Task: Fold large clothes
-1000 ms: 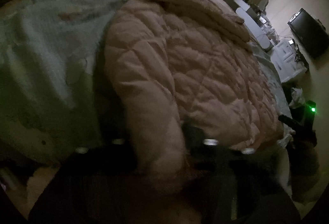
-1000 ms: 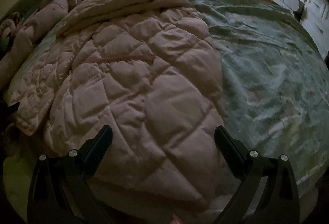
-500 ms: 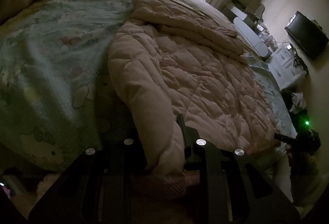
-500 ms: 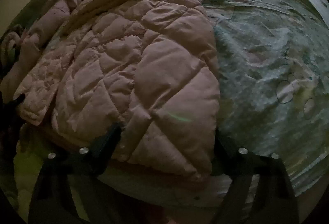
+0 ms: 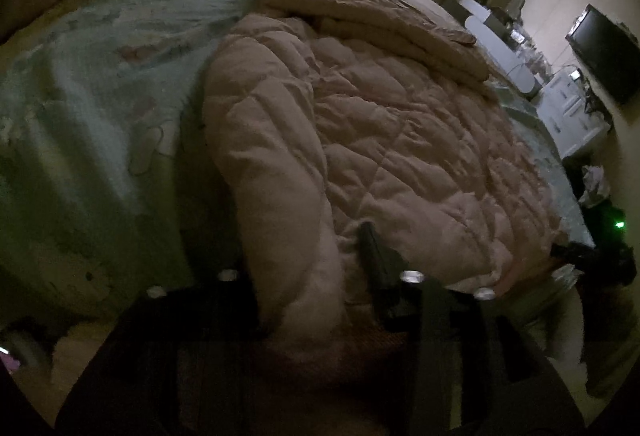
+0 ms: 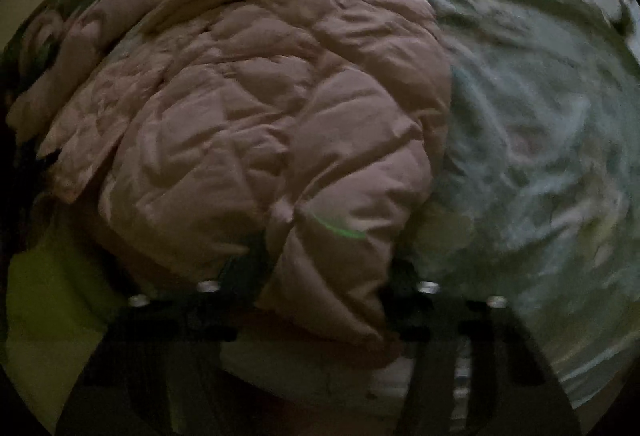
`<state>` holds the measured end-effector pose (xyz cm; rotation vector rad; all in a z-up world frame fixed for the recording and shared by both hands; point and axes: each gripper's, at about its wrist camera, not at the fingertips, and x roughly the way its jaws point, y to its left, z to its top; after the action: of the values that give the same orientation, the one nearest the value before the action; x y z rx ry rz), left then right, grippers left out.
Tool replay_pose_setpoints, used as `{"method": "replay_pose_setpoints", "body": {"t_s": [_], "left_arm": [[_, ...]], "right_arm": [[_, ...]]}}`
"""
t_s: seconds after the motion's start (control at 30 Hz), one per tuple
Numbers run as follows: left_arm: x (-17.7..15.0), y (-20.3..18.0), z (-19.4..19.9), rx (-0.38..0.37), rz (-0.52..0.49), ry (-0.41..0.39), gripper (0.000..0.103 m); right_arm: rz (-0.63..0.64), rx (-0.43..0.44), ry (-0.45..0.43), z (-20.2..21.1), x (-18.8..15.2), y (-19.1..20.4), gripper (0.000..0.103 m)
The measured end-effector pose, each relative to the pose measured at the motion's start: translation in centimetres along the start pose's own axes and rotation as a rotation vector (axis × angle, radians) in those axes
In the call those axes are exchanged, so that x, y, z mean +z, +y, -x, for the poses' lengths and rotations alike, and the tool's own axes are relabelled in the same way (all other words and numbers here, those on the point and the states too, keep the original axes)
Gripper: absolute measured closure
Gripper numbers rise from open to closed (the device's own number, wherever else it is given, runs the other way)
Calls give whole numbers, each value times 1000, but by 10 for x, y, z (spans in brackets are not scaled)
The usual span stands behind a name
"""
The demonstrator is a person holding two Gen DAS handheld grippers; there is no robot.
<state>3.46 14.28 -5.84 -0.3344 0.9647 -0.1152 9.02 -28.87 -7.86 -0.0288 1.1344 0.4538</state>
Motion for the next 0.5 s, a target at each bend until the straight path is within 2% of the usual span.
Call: {"method": "replay_pose_setpoints", "body": {"t_s": [0.07, 0.17, 0.33, 0.5], "left_arm": [[2, -1, 5, -2, -8, -13, 91], [9, -4, 20, -12, -20, -57, 92], [23, -11, 38, -26, -30, -117, 92], [34, -16, 46, -35, -31, -151, 92]], "right_arm": [[30, 1, -12, 10, 4, 4, 75], [38, 33, -51, 28, 14, 3, 81], [25, 94, -150, 57, 30, 0, 84], [7, 113, -227, 75, 45, -2, 85]]}}
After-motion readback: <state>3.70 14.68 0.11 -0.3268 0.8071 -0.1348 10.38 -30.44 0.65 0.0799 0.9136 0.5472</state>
